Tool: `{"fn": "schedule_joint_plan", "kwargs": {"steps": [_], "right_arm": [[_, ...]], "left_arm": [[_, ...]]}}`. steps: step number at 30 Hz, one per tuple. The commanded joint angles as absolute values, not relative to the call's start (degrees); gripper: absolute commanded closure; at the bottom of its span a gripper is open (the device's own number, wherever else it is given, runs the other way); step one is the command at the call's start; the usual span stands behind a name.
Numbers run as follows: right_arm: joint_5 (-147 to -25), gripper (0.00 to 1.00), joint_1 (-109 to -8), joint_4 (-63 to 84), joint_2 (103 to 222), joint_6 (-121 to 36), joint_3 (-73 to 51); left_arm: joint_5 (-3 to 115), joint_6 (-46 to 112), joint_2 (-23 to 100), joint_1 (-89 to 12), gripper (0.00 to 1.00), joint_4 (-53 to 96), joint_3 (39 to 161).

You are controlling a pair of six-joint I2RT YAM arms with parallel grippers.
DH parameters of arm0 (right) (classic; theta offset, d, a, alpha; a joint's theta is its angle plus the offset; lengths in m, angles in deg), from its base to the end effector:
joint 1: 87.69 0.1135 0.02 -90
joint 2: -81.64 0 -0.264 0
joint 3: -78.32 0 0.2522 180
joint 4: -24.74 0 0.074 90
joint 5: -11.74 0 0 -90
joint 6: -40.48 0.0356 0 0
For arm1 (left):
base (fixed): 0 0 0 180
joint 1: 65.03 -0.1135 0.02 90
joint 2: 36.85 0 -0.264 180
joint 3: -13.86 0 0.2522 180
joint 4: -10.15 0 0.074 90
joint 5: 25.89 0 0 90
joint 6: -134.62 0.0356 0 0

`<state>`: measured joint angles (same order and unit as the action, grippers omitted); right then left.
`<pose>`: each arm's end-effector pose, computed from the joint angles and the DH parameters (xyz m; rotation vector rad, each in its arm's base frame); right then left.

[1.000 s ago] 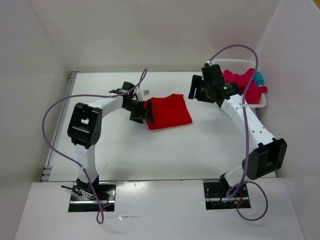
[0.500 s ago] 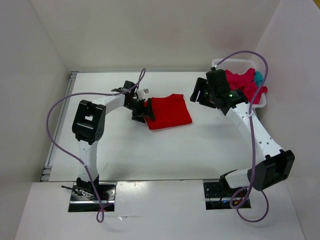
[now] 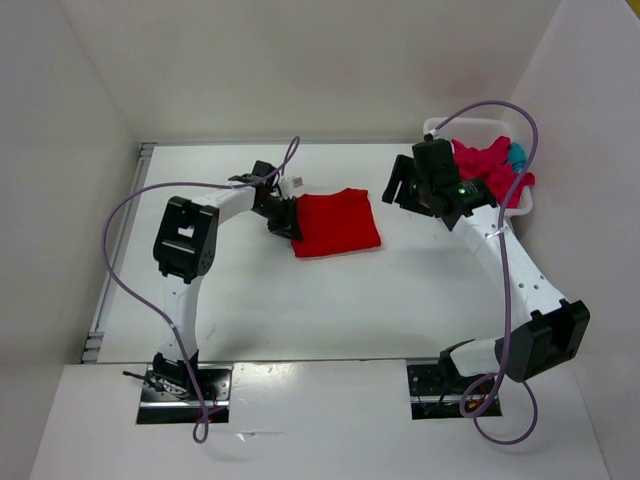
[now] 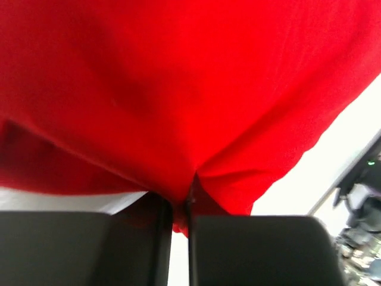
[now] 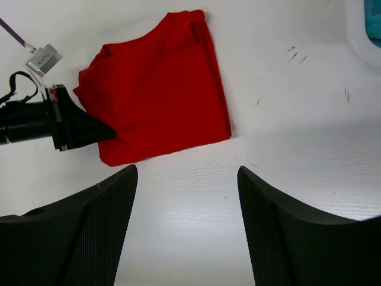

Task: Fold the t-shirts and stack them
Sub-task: Put the neatly folded tshirt into the corner of the board with the left arm

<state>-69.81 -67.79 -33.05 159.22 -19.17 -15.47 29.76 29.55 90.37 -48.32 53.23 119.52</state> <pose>0.2717 0.0928 0.3692 0.2858 2.2857 0.2855 0.4334 -0.1511 0.1376 0.2280 2.7163 -0.9759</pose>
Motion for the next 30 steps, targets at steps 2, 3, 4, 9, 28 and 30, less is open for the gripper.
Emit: {"fn": "schedule_joint_plan", "kwargs": {"steps": [2, 3, 4, 9, 28, 30], "right_arm": [[-67.8, 0.27, -67.3, -32.6, 157.0, -19.9, -16.5], [-67.8, 0.27, -67.3, -32.6, 157.0, -19.9, -16.0], [-67.3, 0.27, -67.3, -32.0, 157.0, -19.9, -15.9], [-67.3, 0.27, -67.3, -31.4, 157.0, -21.1, -15.3], [-68.6, 0.27, -66.3, -32.6, 162.9, -24.6, -21.0], [-68.6, 0.27, -65.7, -33.1, 163.5, -24.6, -21.0]], "left_arm": [[42.2, 38.9, 90.3, -52.9, 1.00, 53.5, 120.1], [42.9, 39.5, 90.3, -55.2, 1.00, 53.5, 120.6], [44.0, 41.1, 89.5, -56.3, 1.00, 53.5, 120.6], [46.9, 46.4, 88.8, -62.8, 1.00, 55.5, 123.2], [62.0, 67.6, 103.1, -81.6, 1.00, 60.6, 150.6], [62.7, 68.8, 104.9, -83.2, 1.00, 61.3, 153.4]]}}
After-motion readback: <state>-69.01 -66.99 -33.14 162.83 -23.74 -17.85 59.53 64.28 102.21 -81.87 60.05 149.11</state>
